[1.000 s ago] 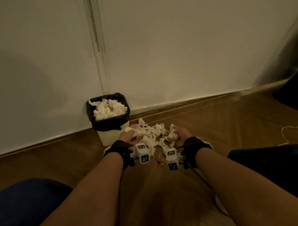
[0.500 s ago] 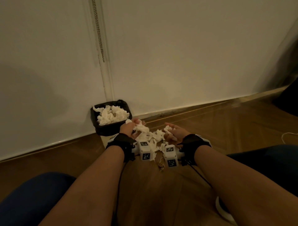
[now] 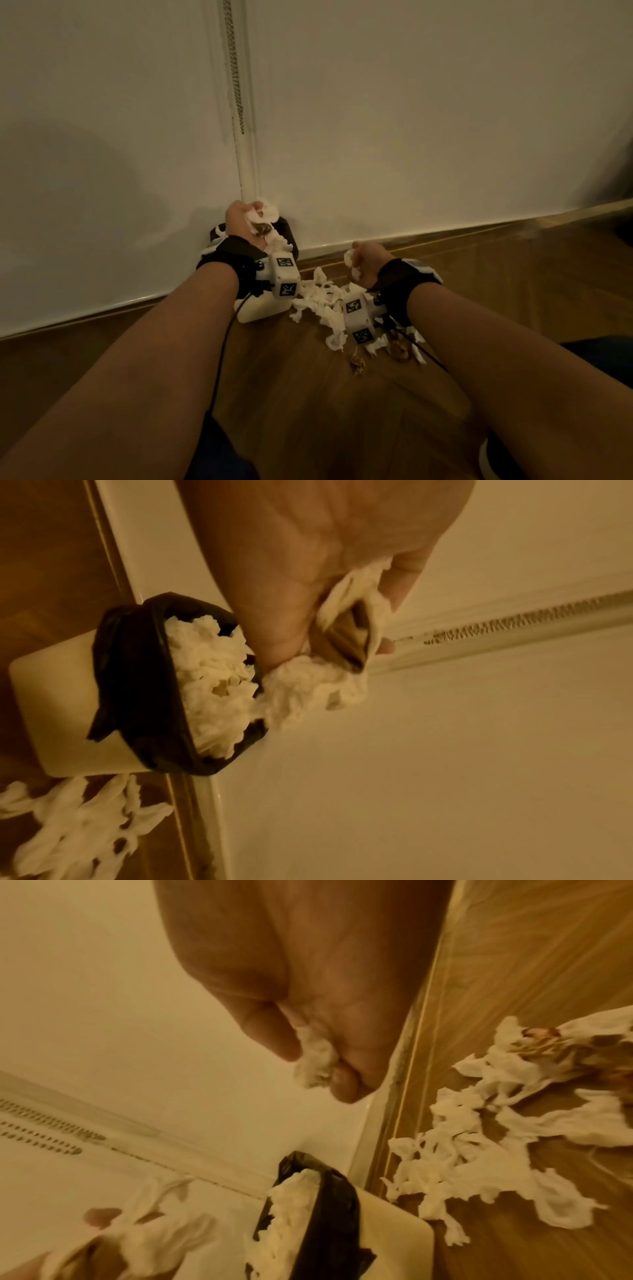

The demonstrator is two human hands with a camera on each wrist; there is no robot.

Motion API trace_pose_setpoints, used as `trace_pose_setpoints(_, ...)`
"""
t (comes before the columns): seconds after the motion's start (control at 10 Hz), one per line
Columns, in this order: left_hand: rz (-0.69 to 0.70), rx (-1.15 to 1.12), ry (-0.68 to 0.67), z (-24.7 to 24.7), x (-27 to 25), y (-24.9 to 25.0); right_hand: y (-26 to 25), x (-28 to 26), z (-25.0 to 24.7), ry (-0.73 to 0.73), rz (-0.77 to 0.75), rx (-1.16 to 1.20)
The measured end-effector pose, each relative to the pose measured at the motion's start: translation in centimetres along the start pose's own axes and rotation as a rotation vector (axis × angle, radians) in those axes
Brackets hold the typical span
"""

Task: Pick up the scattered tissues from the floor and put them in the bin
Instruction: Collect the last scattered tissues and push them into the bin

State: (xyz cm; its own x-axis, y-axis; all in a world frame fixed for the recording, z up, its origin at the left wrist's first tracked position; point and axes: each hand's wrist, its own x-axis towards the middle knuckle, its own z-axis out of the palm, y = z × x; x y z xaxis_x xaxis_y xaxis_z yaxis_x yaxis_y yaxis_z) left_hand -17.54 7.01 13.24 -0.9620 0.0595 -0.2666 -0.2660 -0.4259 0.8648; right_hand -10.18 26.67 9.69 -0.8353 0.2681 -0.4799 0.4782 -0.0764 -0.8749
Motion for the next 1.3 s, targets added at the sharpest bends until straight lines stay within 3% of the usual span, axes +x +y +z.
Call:
trace_pose_setpoints(0.1,-0.096,-0.170,-0.068,-1.1,0.3,1.6,-1.7,1.4,2.3,-0.052,-0.085,-0.003)
trace_pose_setpoints(0.2,0.024,0.400,-0.029,-3.1,3.6,0.9,-2.7,3.1,4.7,-0.100,-0.115,0.084)
trace_pose_setpoints(0.3,-0.047,0.553,0.087,-5.2,6.9,-0.7,-2.5,5.6,6.7,-0.099,-0.197,0.010)
trace_pose_setpoints(0.4,0.052,0.845,0.095,-6.7,10.1,-2.7,-1.8,8.0,8.7,-0.049,-0.274,-0.111)
trace_pose_setpoints(0.6,0.240,1.170,0.090,-8.3,12.0,-4.4,-0.5,11.8,12.6,0.009,-0.395,-0.475)
trace_pose_setpoints(0.7,0.283,1.217,0.126,-8.8,12.7,-5.5,-0.3,13.3,14.4,0.038,-0.428,-0.908)
trace_pose_setpoints(0.8,0.368,1.369,0.100,-8.8,13.2,-6.3,0.1,13.8,15.1,-0.011,-0.416,-1.067)
trace_pose_setpoints(0.9,0.356,1.492,0.039,-8.3,13.5,-6.5,0.4,13.9,14.9,0.009,-0.478,-1.114)
trace_pose_setpoints(1.1,0.220,1.723,-0.070,-7.2,14.0,-7.1,-0.2,14.4,15.2,-0.033,-0.450,-1.264)
trace_pose_setpoints(1.2,0.201,1.828,-0.113,-7.3,14.4,-7.4,0.7,13.9,14.9,-0.137,-0.563,-1.440)
trace_pose_setpoints(1.3,0.168,1.926,-0.198,-7.6,14.2,-7.6,1.3,13.8,15.2,-0.228,-0.554,-1.499)
